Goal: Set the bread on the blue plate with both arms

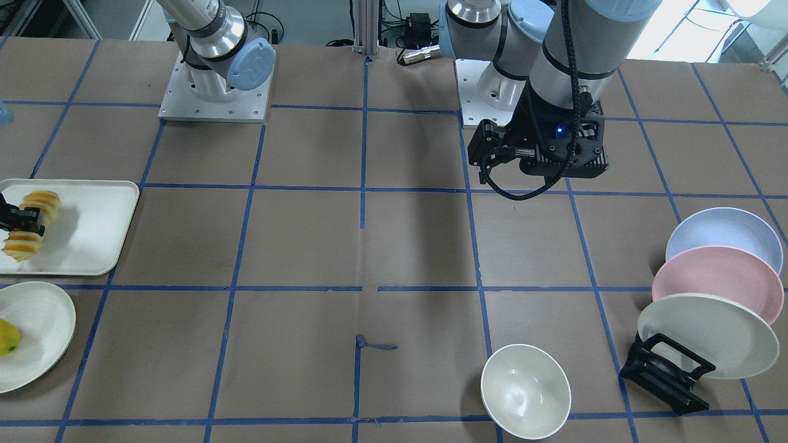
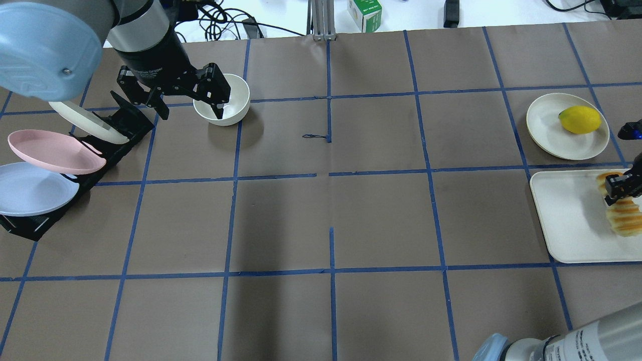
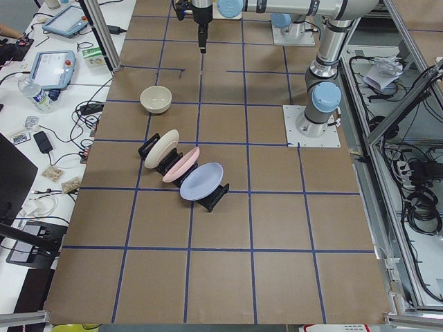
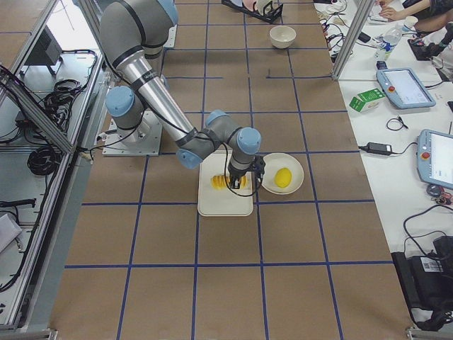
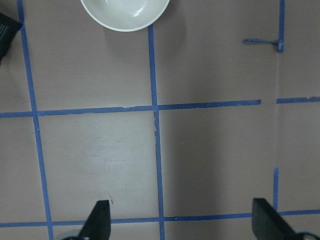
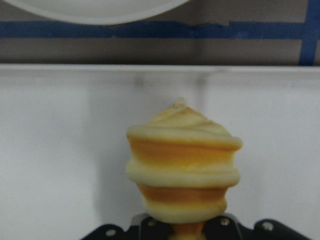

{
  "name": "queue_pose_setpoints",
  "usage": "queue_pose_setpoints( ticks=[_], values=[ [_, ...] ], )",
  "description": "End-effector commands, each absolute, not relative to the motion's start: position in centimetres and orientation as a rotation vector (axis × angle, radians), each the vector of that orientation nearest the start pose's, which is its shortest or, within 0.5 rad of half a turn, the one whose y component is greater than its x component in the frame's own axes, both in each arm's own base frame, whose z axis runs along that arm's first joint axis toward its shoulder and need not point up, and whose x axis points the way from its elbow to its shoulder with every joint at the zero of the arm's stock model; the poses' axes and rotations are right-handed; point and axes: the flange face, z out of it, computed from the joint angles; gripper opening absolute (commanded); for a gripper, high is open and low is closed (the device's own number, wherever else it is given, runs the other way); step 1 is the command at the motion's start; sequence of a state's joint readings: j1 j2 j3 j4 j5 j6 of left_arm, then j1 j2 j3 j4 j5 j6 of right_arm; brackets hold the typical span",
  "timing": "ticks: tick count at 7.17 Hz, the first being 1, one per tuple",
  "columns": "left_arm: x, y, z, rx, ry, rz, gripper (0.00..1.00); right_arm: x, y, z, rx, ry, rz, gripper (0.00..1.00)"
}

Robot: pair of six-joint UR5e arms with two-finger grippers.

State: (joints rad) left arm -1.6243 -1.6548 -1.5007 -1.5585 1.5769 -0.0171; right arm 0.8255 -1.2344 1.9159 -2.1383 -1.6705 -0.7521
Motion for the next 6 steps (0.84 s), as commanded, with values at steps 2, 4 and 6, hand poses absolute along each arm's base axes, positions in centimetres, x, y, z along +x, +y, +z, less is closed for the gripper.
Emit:
queue_pose_setpoints(
  ticks=[2,4,6],
  values=[
    [-9.5,-53.8,48.4,-0.114,3.132,-0.048,1.0,-22.3,-46.5,27.2,0.05,3.097,0.239,0.0],
    [-0.4,-54.2,49.2,-0.337,3.108,-0.065,1.0,-15.1,-46.0,32.6,0.119,3.094,0.215,0.0],
    [14.5,-52.8,48.5,-0.577,3.08,-0.049,1.0,-7.4,-45.7,36.1,0.16,3.117,0.18,0.0]
  ],
)
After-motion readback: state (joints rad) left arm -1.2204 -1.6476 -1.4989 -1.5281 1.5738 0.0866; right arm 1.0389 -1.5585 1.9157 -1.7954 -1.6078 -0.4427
